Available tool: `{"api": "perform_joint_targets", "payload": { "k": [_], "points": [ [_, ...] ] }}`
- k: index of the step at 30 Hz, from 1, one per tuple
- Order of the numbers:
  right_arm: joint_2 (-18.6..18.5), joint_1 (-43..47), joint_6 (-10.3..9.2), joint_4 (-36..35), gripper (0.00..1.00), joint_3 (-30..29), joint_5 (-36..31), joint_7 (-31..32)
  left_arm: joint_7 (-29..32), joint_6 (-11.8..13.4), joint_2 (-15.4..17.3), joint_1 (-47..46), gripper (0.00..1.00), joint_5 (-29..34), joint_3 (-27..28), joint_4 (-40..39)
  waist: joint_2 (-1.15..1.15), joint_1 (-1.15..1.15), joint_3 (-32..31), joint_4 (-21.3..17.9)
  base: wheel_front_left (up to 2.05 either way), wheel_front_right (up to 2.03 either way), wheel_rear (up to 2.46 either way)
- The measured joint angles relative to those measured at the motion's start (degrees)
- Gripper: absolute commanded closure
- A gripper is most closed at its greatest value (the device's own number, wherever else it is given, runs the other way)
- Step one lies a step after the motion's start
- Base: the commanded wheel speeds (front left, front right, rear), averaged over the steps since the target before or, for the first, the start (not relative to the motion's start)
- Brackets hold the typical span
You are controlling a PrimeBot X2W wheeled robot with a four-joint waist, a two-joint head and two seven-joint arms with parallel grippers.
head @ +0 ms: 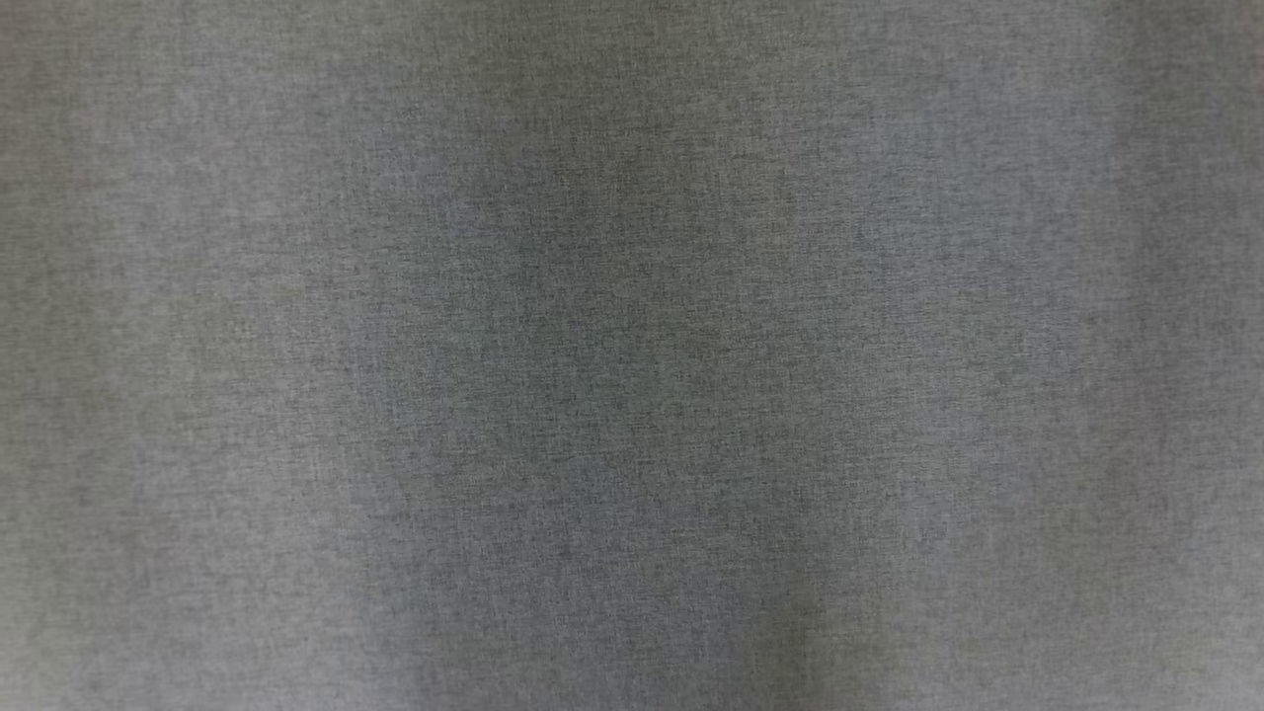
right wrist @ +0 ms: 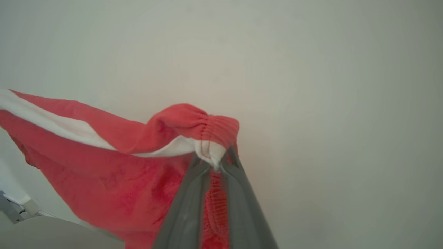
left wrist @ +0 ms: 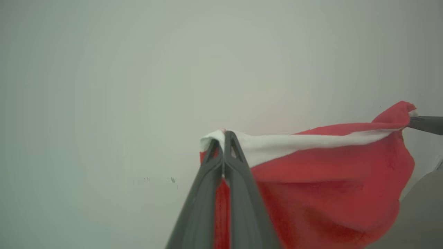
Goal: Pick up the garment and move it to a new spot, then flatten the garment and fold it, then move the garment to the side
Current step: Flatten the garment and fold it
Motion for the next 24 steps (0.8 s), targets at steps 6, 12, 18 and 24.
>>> {"api": "perform_joint_targets", "payload": {
  "k": [6,12,18,24],
  "points": [
    [-3.54,8.99,0.00,-4.36,1.00,6.55,2.35,-3.20,-0.81,0.00,2.22,10.73,1.00,-3.37,-1.44,-4.72,0.00,-0.01,-1.80,0.27,0.00,0.00,0.00],
    [-8.26,22.02,0.00,-11.74,1.00,10.72,5.73,-8.45,-1.02,4.28,4.55,29.30,1.00,-3.47,6.09,-18.33,-0.02,-0.03,-5.77,0.17,0.00,0.00,0.00],
    [-12.65,36.52,0.00,-19.11,1.00,14.08,7.20,-11.55,-1.01,9.14,6.01,53.76,1.00,-1.23,12.56,-31.39,-0.02,-0.03,-10.67,-0.16,0.00,0.00,0.00],
    [-15.72,50.55,0.00,-22.56,1.00,13.34,8.82,-13.17,-1.01,10.20,4.00,73.14,1.00,1.09,16.47,-37.45,-0.02,-0.03,-15.53,-0.30,0.00,0.00,0.00]
  ]
}}
